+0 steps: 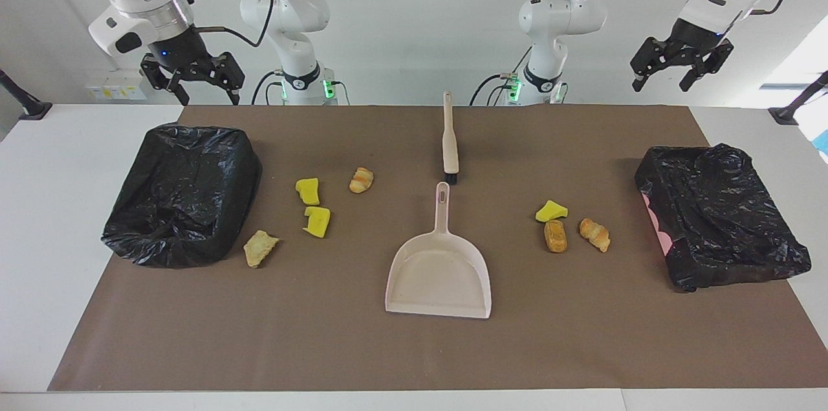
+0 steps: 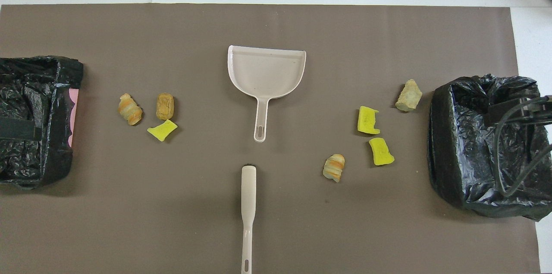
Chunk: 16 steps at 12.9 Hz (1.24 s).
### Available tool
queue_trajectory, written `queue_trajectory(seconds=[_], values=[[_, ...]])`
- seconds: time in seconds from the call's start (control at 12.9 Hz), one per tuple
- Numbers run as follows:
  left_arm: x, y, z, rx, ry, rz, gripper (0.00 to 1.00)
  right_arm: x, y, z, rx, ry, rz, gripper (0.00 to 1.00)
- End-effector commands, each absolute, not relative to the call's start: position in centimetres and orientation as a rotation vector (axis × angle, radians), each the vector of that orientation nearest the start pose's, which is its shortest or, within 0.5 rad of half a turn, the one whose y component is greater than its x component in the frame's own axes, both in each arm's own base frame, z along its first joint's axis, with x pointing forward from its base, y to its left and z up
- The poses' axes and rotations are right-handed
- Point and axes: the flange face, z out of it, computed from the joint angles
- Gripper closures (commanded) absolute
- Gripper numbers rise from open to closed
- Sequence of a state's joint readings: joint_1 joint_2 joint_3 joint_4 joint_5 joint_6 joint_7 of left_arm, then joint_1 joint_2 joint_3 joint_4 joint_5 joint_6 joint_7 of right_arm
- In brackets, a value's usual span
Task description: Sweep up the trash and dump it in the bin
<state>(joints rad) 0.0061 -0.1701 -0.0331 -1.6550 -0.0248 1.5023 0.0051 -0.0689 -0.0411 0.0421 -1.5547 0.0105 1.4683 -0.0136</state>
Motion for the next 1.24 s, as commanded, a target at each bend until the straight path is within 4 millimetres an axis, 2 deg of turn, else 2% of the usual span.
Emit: queue_trajectory(seconds=[0.0, 0.23, 0.54, 0.7, 0.77, 0.93, 1.16], values=[[48.6, -1.6, 67.0, -3.159, 0.063, -0.024, 0.0, 52.5, -1.5, 64.6, -3.128, 0.02, 0.069, 0.0], [48.8, -1.6, 67.1, -3.16, 0.053, -0.036, 0.0, 52.7, -1.1, 64.6, -3.13, 0.011, 0.048, 0.0], [48.9, -1.6, 67.1, -3.16, 0.051, -0.036, 0.0, 53.3, 1.6, 64.3, -3.134, -0.058, 0.019, 0.0], [48.9, -1.6, 67.2, -3.16, 0.051, -0.038, 0.0, 53.8, 4.1, 63.2, -3.137, -0.123, 0.048, 0.0], [48.9, -1.6, 67.1, -3.16, 0.053, -0.036, 0.0, 54.3, 5.5, 62.4, -3.128, -0.118, 0.061, 0.0], [48.9, -1.6, 67.1, -3.16, 0.051, -0.034, 0.0, 55.1, 7.3, 62.0, -3.118, -0.067, 0.006, 0.0], [48.9, -1.6, 67.1, -3.16, 0.051, -0.036, 0.0, 56.4, 11.3, 59.7, -3.109, -0.078, 0.008, 0.0]])
